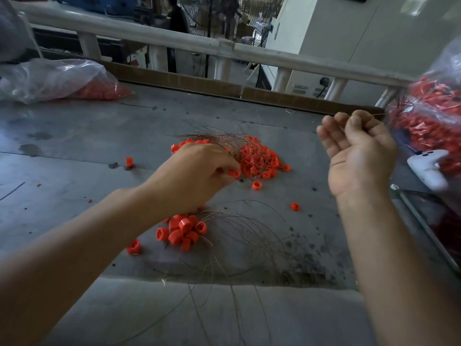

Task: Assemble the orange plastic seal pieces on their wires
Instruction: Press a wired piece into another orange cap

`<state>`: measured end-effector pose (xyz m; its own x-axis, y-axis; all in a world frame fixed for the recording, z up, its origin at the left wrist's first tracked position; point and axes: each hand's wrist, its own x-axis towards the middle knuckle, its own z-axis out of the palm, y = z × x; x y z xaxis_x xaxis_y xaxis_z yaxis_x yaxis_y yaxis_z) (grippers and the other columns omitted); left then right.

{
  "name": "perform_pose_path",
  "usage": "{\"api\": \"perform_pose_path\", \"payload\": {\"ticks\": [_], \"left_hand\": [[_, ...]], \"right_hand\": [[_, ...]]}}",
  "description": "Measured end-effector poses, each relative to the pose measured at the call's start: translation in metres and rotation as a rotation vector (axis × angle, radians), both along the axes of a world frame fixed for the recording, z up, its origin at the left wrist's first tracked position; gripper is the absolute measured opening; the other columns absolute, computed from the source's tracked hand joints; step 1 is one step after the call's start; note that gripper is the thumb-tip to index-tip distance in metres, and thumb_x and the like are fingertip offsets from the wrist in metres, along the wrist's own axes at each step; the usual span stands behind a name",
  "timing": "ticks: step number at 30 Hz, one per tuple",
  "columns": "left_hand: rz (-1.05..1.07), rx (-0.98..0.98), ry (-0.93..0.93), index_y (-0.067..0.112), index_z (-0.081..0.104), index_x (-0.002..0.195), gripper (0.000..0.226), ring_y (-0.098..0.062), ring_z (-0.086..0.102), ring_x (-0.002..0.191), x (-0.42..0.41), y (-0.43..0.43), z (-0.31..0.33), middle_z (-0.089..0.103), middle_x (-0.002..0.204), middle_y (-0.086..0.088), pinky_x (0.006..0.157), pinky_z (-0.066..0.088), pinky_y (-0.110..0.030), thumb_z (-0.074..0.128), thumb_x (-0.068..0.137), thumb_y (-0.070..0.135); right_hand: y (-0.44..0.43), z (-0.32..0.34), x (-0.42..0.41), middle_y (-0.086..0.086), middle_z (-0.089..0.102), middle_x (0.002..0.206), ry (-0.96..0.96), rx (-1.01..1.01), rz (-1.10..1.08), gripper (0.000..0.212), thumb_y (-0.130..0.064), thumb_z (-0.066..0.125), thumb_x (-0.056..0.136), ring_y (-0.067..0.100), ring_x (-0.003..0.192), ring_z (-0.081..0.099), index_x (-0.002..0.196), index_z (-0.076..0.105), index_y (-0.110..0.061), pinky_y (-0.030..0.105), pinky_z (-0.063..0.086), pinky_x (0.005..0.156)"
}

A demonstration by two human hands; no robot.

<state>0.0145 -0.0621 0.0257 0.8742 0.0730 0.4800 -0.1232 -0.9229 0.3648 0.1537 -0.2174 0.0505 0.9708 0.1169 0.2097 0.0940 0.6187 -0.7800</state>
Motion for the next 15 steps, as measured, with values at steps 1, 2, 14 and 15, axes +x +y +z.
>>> {"api": "perform_pose_path", "payload": {"ticks": [1, 2, 14, 15], "left_hand": [[0.018, -0.022, 0.003, 0.015, 0.071, 0.103, 0.021, 0.005, 0.050, 0.073, -0.005, 0.000, -0.001, 0.070, 0.099, 0.003, 0.076, 0.031, 0.000, 0.065, 0.082, 0.012], [0.034, -0.075, 0.007, 0.019, 0.072, 0.099, 0.021, 0.004, 0.054, 0.069, -0.010, 0.000, -0.002, 0.070, 0.091, 0.008, 0.072, 0.035, 0.001, 0.066, 0.081, 0.011], [-0.187, -1.416, -0.026, 0.010, 0.074, 0.071, 0.024, -0.014, 0.070, 0.071, -0.032, 0.015, -0.007, 0.072, 0.077, -0.007, 0.061, 0.055, -0.020, 0.059, 0.059, -0.004], [-0.189, -1.412, -0.026, 0.011, 0.074, 0.071, 0.025, -0.014, 0.070, 0.071, -0.032, 0.014, -0.007, 0.072, 0.077, -0.007, 0.062, 0.055, -0.020, 0.059, 0.058, -0.004]], "right_hand": [[-0.001, 0.000, 0.001, 0.000, 0.062, 0.065, -0.004, -0.016, -0.015, 0.021, 0.002, 0.042, 0.093, 0.014, 0.064, 0.066, 0.080, 0.052, -0.012, 0.029, 0.056, 0.069], [-0.001, 0.000, 0.001, 0.001, 0.060, 0.068, -0.019, -0.041, -0.026, 0.021, 0.002, 0.043, 0.093, 0.013, 0.065, 0.066, 0.081, 0.052, -0.012, 0.029, 0.056, 0.070], [0.014, -0.015, -0.047, -0.014, 0.064, 0.064, -0.717, -0.620, 0.232, 0.015, -0.012, 0.069, 0.073, -0.001, 0.056, 0.055, 0.074, 0.062, -0.026, 0.010, 0.042, 0.053], [0.018, -0.018, -0.053, -0.014, 0.063, 0.066, -0.763, -0.674, 0.240, 0.018, -0.012, 0.069, 0.074, -0.001, 0.059, 0.056, 0.074, 0.062, -0.028, 0.010, 0.042, 0.055]]}}
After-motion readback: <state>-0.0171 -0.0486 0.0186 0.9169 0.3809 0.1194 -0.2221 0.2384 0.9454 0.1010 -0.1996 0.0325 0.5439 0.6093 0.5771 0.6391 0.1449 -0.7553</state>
